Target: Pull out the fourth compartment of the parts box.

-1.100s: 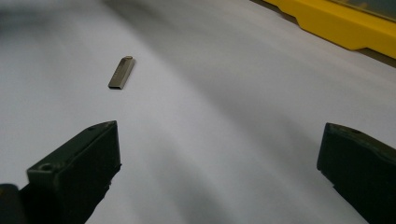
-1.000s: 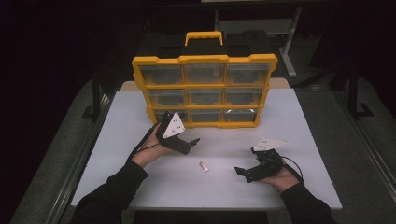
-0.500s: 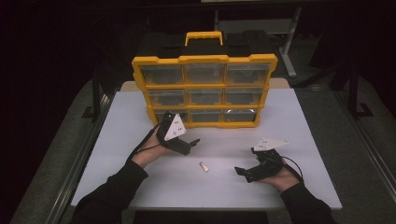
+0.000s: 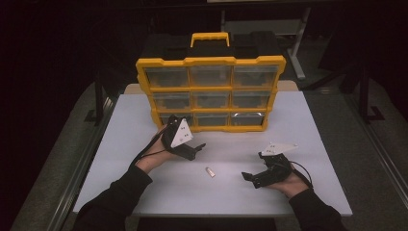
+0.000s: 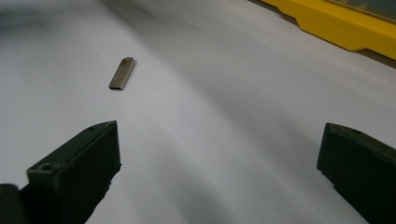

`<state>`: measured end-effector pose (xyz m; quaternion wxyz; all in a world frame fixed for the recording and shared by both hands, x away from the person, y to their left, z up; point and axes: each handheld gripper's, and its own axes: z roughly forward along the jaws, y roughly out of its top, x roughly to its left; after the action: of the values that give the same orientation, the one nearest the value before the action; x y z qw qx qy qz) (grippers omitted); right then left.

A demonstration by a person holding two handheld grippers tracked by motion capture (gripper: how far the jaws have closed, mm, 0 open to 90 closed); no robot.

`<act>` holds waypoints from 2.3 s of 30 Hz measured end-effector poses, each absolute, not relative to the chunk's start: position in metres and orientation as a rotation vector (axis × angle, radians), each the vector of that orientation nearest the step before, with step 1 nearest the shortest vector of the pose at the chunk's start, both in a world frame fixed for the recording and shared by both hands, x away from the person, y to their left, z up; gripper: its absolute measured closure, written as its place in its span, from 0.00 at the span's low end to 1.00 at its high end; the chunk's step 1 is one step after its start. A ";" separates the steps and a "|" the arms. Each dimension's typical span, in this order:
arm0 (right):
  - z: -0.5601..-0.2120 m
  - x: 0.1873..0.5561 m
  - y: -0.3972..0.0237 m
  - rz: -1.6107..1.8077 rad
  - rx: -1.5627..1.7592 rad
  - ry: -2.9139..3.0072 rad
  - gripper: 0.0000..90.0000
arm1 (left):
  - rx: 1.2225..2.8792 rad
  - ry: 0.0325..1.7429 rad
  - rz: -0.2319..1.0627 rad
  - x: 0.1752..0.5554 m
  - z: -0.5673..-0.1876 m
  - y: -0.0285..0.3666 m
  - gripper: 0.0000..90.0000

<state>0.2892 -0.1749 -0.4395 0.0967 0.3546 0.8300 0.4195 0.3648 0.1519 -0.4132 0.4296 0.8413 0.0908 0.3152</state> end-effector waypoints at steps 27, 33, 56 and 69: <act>-0.440 0.289 -0.174 1.236 1.047 2.466 0.00 | 2.138 0.123 0.937 0.358 -0.415 0.151 0.00; -0.440 0.289 -0.174 1.235 1.045 2.468 0.00 | 2.133 0.107 0.968 0.357 -0.415 0.151 0.00; -0.440 0.289 -0.174 1.235 1.047 2.469 0.00 | 2.145 0.008 1.094 0.352 -0.417 0.148 0.00; -0.440 0.289 -0.173 1.234 1.048 2.471 0.00 | 2.155 -0.047 1.164 0.349 -0.418 0.147 0.00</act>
<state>0.2891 -0.1734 -0.4403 0.0938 0.3531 0.8328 0.4160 0.3493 0.1472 -0.4180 0.3391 0.8277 -0.0179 0.4468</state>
